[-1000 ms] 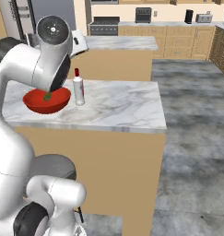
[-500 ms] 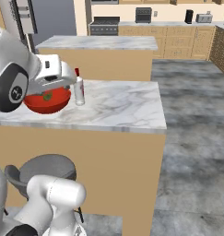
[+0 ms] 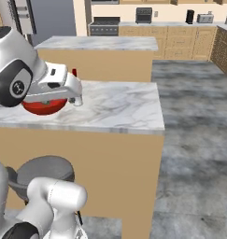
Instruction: There is a bowl on the dining counter. Grab a lemon wedge from the fridge and place it in the bowl. Then get the liquor bottle and glass cup from the cabinet and place them next to the bowl.
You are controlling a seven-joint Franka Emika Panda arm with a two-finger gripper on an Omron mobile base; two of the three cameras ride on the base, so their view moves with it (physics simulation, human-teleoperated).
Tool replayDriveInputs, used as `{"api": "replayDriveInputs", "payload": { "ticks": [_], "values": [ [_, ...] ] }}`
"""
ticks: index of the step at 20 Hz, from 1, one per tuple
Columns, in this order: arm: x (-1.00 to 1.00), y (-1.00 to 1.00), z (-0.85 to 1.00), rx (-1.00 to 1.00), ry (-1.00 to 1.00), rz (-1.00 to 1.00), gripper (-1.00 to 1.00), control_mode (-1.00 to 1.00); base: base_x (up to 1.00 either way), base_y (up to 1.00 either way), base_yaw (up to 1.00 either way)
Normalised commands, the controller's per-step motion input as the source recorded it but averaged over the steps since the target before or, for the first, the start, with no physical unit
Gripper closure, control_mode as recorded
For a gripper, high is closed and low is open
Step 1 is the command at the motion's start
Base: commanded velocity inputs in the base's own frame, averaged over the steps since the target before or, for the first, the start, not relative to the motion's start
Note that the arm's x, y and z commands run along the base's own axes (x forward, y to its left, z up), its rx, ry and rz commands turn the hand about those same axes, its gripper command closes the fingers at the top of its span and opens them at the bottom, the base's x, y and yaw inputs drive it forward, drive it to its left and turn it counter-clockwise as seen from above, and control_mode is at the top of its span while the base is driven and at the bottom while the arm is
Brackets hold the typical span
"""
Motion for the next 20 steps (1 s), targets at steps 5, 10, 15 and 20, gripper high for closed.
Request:
{"api": "replayDriveInputs", "payload": {
  "ticks": [5,10,15,20],
  "values": [
    [0.0,0.0,0.0,0.0,0.0,0.0,-1.0,1.0,-0.08,-1.0,-0.14],
    [0.0,0.0,0.0,0.0,0.0,0.0,-1.0,1.0,0.03,-1.0,-0.14],
    [0.0,0.0,0.0,0.0,0.0,0.0,-1.0,1.0,0.33,-1.0,-0.04],
    [0.0,0.0,0.0,0.0,0.0,0.0,-1.0,1.0,0.61,-1.0,0.09]
  ]
}}
